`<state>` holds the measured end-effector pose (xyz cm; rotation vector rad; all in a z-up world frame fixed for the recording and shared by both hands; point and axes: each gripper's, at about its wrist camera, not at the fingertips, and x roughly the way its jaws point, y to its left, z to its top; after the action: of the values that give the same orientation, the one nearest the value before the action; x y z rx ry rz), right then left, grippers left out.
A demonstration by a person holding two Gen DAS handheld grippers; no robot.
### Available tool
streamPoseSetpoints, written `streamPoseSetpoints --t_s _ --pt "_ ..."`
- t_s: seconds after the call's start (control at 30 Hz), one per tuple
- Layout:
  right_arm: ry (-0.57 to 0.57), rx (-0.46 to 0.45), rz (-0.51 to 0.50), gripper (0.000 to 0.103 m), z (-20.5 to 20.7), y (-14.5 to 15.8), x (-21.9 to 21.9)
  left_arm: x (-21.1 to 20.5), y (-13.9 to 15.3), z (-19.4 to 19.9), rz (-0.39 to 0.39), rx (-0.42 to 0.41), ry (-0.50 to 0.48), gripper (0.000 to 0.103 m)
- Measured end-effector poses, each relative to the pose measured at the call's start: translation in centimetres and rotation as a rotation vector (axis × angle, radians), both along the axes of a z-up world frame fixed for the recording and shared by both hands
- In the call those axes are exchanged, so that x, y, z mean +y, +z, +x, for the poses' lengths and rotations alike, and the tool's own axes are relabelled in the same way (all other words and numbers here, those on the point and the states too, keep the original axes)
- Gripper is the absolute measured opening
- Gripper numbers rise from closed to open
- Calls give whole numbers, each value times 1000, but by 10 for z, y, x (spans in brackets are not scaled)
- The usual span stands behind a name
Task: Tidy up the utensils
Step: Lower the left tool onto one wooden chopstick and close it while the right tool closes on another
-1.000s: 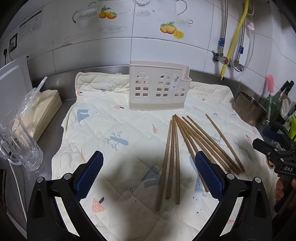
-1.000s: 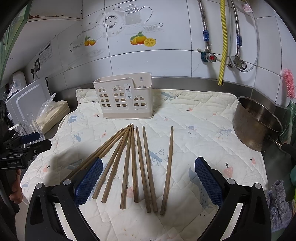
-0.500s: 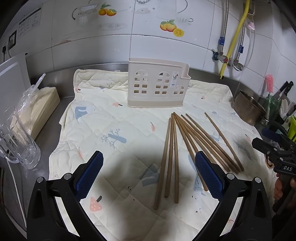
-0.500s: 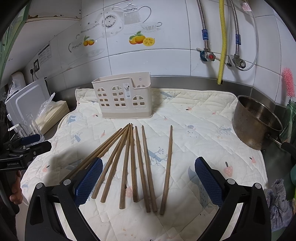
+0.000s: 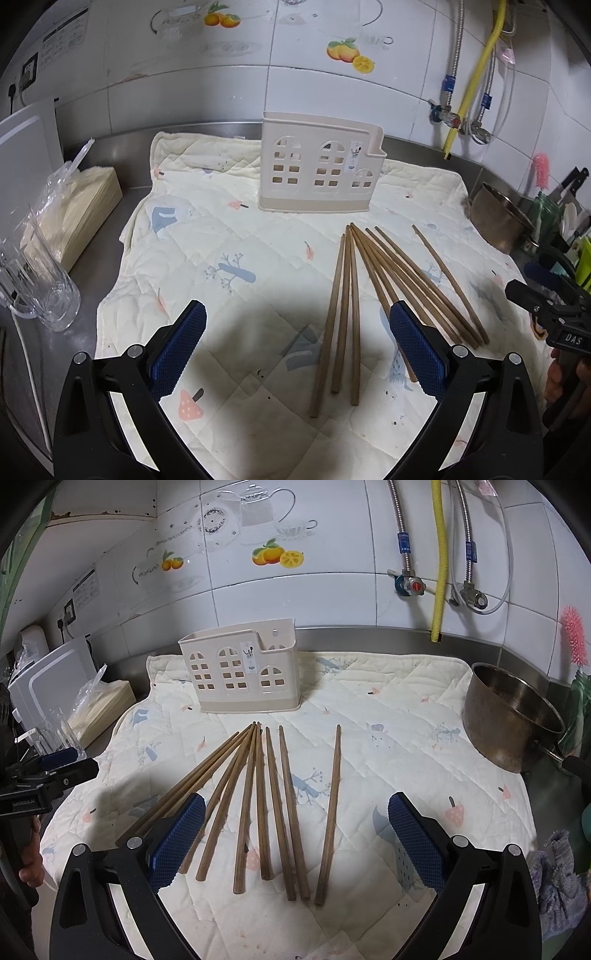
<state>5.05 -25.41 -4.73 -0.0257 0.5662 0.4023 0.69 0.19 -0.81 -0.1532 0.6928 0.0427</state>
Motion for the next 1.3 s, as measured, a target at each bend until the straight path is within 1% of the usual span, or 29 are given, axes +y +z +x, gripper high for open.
streamPoseSetpoints --t_s 0.4,0.63,0.73,0.77,0.87,0.93,1.0,1.13,1.2,1.23,1.3 --pt "-10 30 -15 96 8 -13 -1 8 -13 8 -23 37 20 98" --pt "-15 45 -18 95 15 -20 -1 11 -23 16 -8 73 35 98" --pt "-23 55 -24 95 18 -24 -3 14 -26 18 -17 80 41 98" --pt "-25 62 -27 94 19 -26 -4 16 -27 19 -21 81 45 98" --pt "-29 85 -29 82 22 -31 -5 18 -30 20 -22 85 50 98" --pt "-35 95 -33 81 24 -35 -6 17 -31 21 -9 85 53 98" --pt "-35 107 -40 76 26 -39 -7 15 -31 21 7 82 47 98" --pt "-34 128 -53 69 29 -46 -6 11 -35 20 37 88 28 97" --pt "-23 144 -49 61 31 -50 -6 11 -37 20 39 86 21 97" --pt "-20 153 -47 59 32 -52 -5 11 -38 19 33 86 13 96" --pt "-17 170 -52 52 34 -55 -4 10 -40 20 22 91 -9 89"
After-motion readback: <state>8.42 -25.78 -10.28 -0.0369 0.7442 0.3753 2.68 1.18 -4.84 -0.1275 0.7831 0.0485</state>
